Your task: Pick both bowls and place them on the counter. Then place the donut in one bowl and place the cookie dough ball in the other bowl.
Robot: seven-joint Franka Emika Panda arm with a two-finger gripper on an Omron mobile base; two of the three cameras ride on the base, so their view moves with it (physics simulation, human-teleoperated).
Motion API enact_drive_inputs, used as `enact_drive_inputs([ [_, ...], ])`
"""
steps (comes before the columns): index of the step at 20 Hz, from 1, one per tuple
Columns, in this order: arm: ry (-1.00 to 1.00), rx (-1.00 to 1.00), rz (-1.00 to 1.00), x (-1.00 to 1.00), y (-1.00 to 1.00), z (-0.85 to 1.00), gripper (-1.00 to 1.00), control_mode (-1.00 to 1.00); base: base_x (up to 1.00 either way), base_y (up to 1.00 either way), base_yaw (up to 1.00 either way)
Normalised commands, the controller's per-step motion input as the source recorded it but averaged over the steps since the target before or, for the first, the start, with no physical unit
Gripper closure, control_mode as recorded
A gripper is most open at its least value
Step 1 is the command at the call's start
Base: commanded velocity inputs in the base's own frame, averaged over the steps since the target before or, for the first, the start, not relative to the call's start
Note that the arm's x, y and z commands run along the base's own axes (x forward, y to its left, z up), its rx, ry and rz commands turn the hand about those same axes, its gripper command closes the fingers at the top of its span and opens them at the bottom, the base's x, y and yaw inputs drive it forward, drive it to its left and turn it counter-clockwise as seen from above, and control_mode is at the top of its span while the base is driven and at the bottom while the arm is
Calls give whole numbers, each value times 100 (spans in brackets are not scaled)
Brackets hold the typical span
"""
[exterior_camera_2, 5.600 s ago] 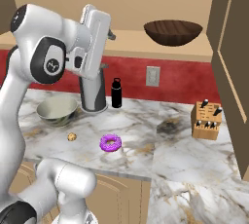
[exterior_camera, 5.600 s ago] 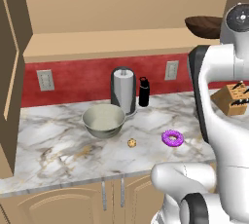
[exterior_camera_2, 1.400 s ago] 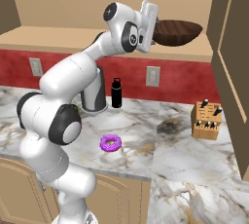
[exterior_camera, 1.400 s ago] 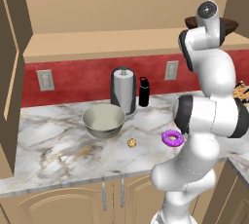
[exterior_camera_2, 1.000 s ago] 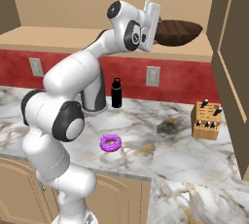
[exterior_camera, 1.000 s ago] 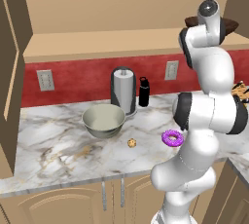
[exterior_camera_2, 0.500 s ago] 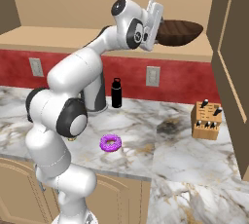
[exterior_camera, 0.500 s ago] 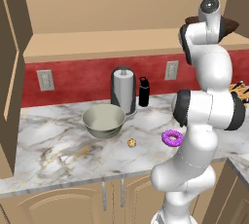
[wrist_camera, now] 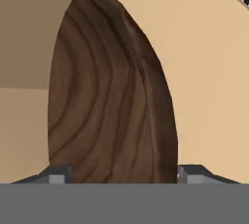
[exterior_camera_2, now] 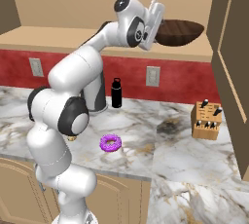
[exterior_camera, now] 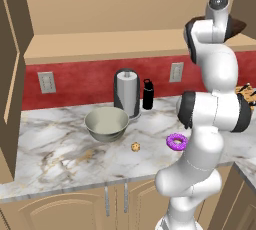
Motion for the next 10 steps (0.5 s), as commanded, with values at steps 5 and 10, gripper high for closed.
enact_drive_inputs([
  [5, 1, 6, 0, -2, -3, -26, 100, -100, 0, 0, 0],
  [10, 0, 2, 0, -16, 0, -17, 100, -100, 0, 0, 0],
])
